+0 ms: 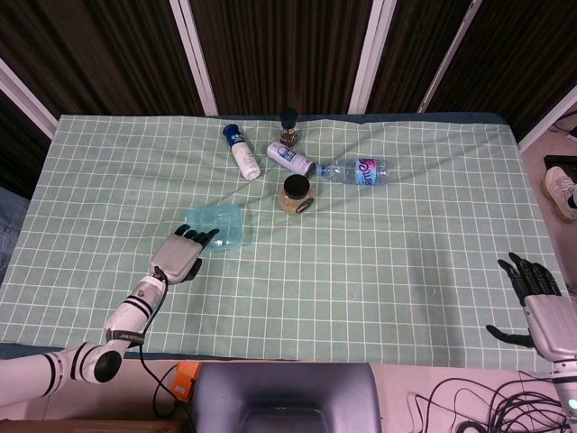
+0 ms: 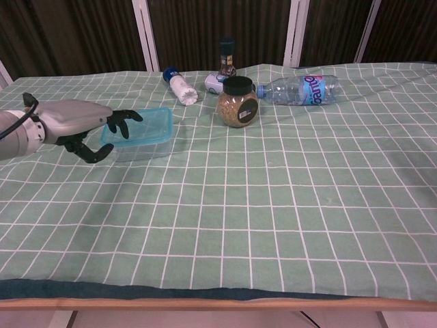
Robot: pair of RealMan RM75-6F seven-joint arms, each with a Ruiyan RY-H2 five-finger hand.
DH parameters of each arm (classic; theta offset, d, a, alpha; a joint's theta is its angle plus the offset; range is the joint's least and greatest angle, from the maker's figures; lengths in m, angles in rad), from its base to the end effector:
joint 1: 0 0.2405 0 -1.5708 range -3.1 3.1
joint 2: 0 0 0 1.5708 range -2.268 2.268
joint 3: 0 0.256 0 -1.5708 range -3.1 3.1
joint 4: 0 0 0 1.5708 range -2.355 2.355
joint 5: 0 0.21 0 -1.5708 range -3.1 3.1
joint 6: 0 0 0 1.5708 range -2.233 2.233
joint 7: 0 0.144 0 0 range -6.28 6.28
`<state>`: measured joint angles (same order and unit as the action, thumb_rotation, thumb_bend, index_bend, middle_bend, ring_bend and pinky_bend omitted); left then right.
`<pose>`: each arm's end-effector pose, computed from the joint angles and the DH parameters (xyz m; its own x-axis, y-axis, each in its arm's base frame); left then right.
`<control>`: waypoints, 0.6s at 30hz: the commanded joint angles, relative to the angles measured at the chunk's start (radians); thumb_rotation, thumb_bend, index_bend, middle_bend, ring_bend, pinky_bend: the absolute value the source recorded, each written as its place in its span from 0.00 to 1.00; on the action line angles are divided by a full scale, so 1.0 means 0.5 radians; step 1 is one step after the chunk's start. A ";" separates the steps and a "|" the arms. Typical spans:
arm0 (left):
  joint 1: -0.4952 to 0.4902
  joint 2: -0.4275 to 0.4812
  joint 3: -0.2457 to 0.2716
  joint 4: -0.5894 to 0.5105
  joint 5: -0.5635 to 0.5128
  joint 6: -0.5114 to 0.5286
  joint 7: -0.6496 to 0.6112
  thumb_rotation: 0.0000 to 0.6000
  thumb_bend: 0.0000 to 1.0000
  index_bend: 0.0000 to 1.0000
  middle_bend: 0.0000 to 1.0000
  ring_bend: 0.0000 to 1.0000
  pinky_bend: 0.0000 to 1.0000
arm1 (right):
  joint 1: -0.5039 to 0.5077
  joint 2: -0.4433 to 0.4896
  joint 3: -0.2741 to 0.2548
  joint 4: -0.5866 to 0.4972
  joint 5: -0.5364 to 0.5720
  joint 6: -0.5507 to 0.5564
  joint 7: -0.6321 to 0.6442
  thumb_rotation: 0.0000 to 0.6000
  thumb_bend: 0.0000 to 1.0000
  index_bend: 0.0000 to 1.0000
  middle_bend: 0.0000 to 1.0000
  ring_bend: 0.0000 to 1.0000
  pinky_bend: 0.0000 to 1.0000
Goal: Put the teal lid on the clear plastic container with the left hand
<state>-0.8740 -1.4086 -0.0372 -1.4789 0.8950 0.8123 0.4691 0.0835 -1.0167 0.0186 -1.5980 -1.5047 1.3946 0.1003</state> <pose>-0.1812 0.3610 0.0023 0.6531 0.3677 0.6620 0.7547 -0.3872 -0.5296 -0.3293 -0.1739 0.1788 0.4089 -0.1155 0.9053 -0.9111 0.0049 0.4121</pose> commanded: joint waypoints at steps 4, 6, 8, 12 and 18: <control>-0.002 -0.003 -0.001 -0.002 -0.019 -0.030 -0.016 1.00 0.59 0.00 0.27 0.22 0.16 | 0.000 0.000 0.000 0.000 0.001 0.000 0.000 1.00 0.20 0.00 0.00 0.00 0.00; -0.006 -0.002 -0.001 0.000 -0.024 -0.040 -0.017 1.00 0.59 0.00 0.27 0.23 0.17 | 0.000 0.000 0.000 0.000 0.000 -0.001 0.000 1.00 0.20 0.00 0.00 0.00 0.00; -0.008 -0.005 0.002 0.003 -0.027 -0.046 -0.016 1.00 0.59 0.00 0.27 0.23 0.17 | 0.001 0.000 0.000 0.000 0.000 -0.002 0.000 1.00 0.20 0.00 0.00 0.00 0.00; -0.009 -0.013 0.006 0.012 -0.029 -0.048 -0.013 1.00 0.59 0.00 0.28 0.24 0.17 | 0.001 0.001 -0.001 0.000 0.000 -0.003 0.000 1.00 0.20 0.00 0.00 0.00 0.00; 0.008 -0.006 -0.038 0.000 0.118 0.097 -0.030 1.00 0.59 0.00 0.26 0.21 0.16 | 0.000 0.004 0.001 -0.001 0.002 -0.001 0.006 1.00 0.20 0.00 0.00 0.00 0.00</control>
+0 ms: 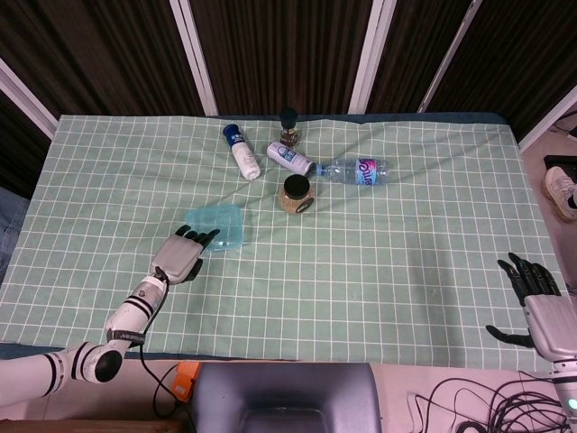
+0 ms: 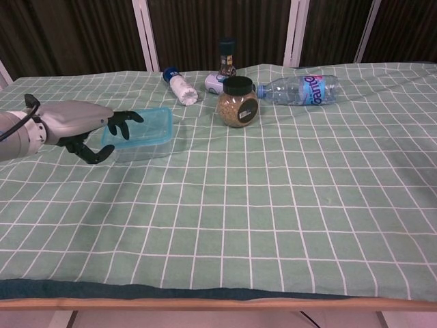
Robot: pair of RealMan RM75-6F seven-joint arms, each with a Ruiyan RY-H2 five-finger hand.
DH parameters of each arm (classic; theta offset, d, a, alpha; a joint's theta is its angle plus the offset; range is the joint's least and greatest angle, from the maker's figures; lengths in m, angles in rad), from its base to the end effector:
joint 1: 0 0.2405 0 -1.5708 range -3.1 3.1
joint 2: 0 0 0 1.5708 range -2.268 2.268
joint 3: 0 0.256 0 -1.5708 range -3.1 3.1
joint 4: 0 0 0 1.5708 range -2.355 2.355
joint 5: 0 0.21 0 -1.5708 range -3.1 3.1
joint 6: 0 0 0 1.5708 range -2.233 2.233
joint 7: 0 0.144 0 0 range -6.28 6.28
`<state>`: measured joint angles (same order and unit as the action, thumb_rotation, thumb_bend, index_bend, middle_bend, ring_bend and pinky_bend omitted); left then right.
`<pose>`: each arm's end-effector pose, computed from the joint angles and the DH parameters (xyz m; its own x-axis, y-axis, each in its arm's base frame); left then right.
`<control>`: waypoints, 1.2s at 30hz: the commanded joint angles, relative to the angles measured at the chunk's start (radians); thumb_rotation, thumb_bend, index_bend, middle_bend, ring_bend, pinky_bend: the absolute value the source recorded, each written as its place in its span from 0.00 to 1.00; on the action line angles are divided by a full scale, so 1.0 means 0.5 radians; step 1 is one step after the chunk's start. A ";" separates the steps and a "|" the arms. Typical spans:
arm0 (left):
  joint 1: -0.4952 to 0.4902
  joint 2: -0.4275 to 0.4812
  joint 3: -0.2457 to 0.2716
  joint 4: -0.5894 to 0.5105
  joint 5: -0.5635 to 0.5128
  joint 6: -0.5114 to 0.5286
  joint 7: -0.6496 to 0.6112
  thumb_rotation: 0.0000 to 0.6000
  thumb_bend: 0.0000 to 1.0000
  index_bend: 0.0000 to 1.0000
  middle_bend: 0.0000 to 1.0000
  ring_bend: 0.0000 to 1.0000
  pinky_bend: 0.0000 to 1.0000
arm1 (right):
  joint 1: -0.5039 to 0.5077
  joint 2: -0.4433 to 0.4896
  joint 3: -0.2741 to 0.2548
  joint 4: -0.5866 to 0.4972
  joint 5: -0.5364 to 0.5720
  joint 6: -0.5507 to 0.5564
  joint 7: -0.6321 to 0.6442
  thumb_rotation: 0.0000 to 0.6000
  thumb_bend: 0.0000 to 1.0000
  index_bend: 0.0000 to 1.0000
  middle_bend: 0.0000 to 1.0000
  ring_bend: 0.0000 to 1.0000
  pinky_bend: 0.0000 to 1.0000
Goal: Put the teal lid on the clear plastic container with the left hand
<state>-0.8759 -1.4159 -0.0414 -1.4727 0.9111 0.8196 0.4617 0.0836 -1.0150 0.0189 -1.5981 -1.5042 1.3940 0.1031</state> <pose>-0.1776 0.3623 0.0013 0.6533 0.3535 0.6695 0.7530 -0.3954 -0.5260 -0.3295 -0.1740 0.1794 0.4077 -0.1156 0.9058 -0.9116 0.0057 0.4110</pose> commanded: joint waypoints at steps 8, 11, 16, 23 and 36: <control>0.116 0.146 -0.110 -0.183 0.453 0.447 -0.129 1.00 0.54 0.00 0.12 0.07 0.13 | -0.005 0.002 -0.006 0.001 -0.014 0.009 0.000 1.00 0.20 0.00 0.00 0.00 0.00; 0.234 0.244 -0.067 -0.322 0.653 0.661 -0.189 1.00 0.50 0.00 0.09 0.06 0.12 | -0.004 0.001 -0.009 0.000 -0.021 0.010 -0.010 1.00 0.20 0.00 0.00 0.00 0.00; 0.658 0.379 0.226 -0.501 1.029 1.164 -0.316 1.00 0.44 0.00 0.03 0.01 0.09 | 0.002 -0.011 -0.023 -0.006 -0.029 -0.011 -0.055 1.00 0.20 0.00 0.00 0.00 0.00; 1.290 0.203 0.499 -0.061 1.123 1.667 -0.669 1.00 0.38 0.00 0.00 0.00 0.00 | 0.014 -0.051 -0.037 -0.041 -0.039 -0.035 -0.208 1.00 0.19 0.00 0.00 0.00 0.00; 1.355 0.278 0.411 -0.078 1.299 1.639 -0.676 1.00 0.37 0.00 0.00 0.00 0.00 | -0.039 -0.065 -0.070 -0.051 -0.115 0.075 -0.254 1.00 0.20 0.00 0.00 0.00 0.00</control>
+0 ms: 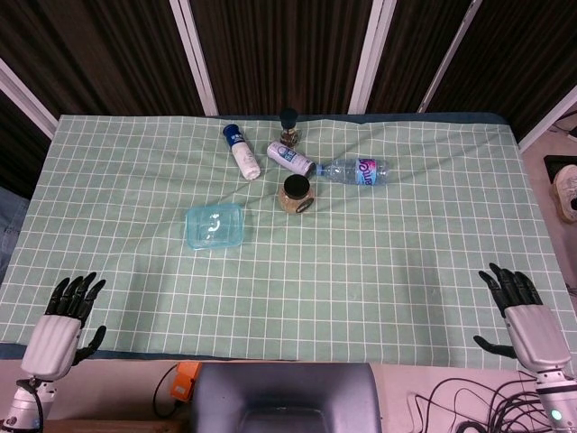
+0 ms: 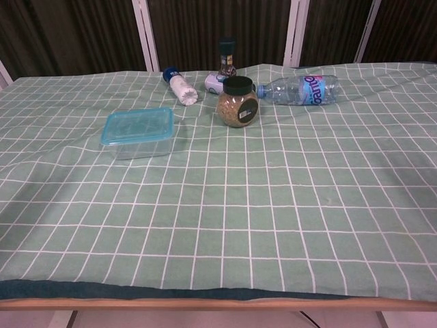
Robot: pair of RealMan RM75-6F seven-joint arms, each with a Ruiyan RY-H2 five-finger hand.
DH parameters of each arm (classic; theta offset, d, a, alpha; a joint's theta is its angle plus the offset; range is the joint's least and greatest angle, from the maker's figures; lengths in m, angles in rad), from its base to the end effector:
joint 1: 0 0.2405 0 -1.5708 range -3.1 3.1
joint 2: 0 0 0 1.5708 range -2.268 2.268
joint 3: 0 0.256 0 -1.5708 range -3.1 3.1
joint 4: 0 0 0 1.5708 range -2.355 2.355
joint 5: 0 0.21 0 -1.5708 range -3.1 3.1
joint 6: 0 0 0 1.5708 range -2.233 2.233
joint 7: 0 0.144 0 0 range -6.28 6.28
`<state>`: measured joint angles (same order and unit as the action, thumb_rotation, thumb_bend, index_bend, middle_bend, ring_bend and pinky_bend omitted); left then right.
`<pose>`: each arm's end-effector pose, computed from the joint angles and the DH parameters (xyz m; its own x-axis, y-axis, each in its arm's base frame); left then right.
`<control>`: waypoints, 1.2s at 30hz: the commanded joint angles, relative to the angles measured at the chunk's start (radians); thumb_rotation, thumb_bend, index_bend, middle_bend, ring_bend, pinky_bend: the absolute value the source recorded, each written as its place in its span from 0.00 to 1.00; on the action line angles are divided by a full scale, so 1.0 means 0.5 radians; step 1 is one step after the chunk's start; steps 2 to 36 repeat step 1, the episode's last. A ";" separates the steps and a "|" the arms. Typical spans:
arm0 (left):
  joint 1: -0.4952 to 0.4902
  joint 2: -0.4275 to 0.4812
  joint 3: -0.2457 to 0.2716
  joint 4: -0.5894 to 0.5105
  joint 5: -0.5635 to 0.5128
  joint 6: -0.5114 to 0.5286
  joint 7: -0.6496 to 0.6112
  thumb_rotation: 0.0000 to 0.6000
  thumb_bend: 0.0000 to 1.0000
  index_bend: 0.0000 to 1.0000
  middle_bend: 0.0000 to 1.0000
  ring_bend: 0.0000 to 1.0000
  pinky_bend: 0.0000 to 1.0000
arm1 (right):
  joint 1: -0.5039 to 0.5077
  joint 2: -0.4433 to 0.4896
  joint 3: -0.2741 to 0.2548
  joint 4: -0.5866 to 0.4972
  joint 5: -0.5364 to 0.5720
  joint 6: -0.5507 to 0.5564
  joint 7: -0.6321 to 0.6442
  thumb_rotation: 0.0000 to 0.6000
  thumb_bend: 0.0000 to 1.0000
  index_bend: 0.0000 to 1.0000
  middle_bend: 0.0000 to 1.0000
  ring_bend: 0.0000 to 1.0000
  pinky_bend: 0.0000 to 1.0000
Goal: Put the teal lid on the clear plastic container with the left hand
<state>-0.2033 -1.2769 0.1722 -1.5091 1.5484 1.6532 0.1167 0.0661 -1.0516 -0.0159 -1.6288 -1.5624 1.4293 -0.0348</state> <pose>-0.2949 0.1706 0.1093 0.4640 -0.0037 0.8858 0.8713 -0.1786 -0.4571 -0.3170 -0.1602 0.1599 0.4786 -0.1256 0.8690 -0.8780 -0.0543 0.4756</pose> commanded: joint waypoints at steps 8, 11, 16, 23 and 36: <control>0.016 -0.005 -0.021 -0.006 0.041 -0.033 0.029 1.00 0.37 0.00 0.00 0.00 0.00 | -0.004 0.013 0.001 0.015 0.004 0.004 0.035 1.00 0.20 0.00 0.00 0.00 0.00; 0.016 -0.005 -0.021 -0.006 0.041 -0.033 0.029 1.00 0.37 0.00 0.00 0.00 0.00 | -0.004 0.013 0.001 0.015 0.004 0.004 0.035 1.00 0.20 0.00 0.00 0.00 0.00; 0.016 -0.005 -0.021 -0.006 0.041 -0.033 0.029 1.00 0.37 0.00 0.00 0.00 0.00 | -0.004 0.013 0.001 0.015 0.004 0.004 0.035 1.00 0.20 0.00 0.00 0.00 0.00; 0.016 -0.005 -0.021 -0.006 0.041 -0.033 0.029 1.00 0.37 0.00 0.00 0.00 0.00 | -0.004 0.013 0.001 0.015 0.004 0.004 0.035 1.00 0.20 0.00 0.00 0.00 0.00; 0.016 -0.005 -0.021 -0.006 0.041 -0.033 0.029 1.00 0.37 0.00 0.00 0.00 0.00 | -0.004 0.013 0.001 0.015 0.004 0.004 0.035 1.00 0.20 0.00 0.00 0.00 0.00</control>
